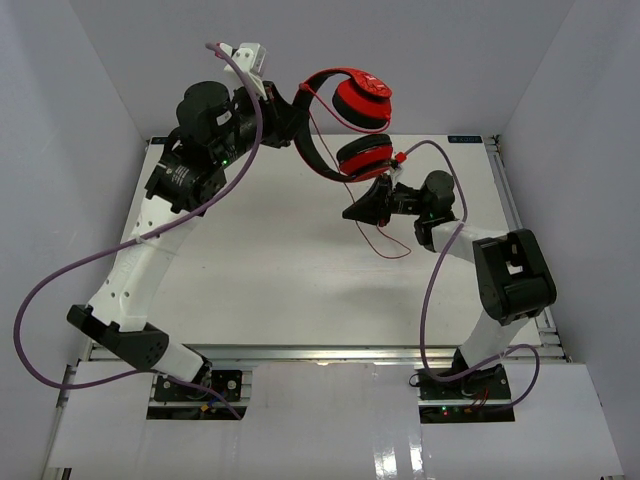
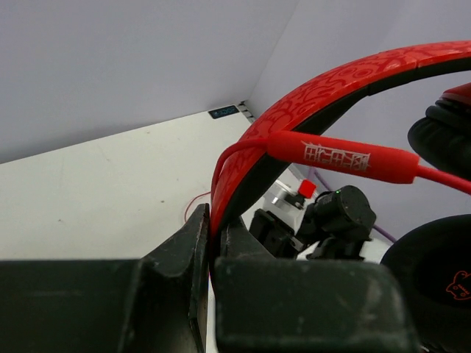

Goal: Wrap the headphones

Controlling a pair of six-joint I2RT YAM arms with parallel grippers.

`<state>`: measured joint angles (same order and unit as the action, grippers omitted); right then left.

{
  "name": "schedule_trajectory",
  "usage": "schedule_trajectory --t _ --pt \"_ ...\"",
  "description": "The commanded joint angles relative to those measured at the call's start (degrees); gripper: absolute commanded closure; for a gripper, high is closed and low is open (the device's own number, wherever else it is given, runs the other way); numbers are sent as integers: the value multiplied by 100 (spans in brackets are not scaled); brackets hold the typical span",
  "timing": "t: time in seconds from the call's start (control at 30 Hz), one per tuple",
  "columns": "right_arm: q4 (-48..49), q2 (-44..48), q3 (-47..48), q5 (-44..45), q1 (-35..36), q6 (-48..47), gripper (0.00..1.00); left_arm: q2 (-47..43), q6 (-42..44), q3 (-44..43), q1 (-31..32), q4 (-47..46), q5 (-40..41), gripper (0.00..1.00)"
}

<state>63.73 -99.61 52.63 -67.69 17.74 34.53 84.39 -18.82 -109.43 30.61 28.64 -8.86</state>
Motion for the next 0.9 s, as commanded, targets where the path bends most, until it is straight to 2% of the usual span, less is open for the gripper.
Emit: schedule_trajectory --t 0.0,0.17,0.27,0.3,0.53,0.67,0.87 --pt "-1754 812 -217 1158 43 -1924 92 5 -25 -551 -2 375 781 100" --pt "-1316 1424 -967 2347 12 -1842 92 233 62 -1060 -2 948 1110 100" --pt "-519 1628 -1156 2684 -218 -1363 92 192 42 -900 -2 1089 1023 100" --pt "-251 1586 -1109 2695 -346 -917 92 192 26 -830 -2 1206 964 100" --pt "450 1141 -144 2921 -1116 260 92 -224 -152 379 -2 1362 456 100" --pt "802 966 -79 3011 -1239 552 92 -535 -219 1236 -2 1479 266 100" --pt "1242 892 -169 2979 -1406 800 92 -862 -155 1888 -2 1648 427 100"
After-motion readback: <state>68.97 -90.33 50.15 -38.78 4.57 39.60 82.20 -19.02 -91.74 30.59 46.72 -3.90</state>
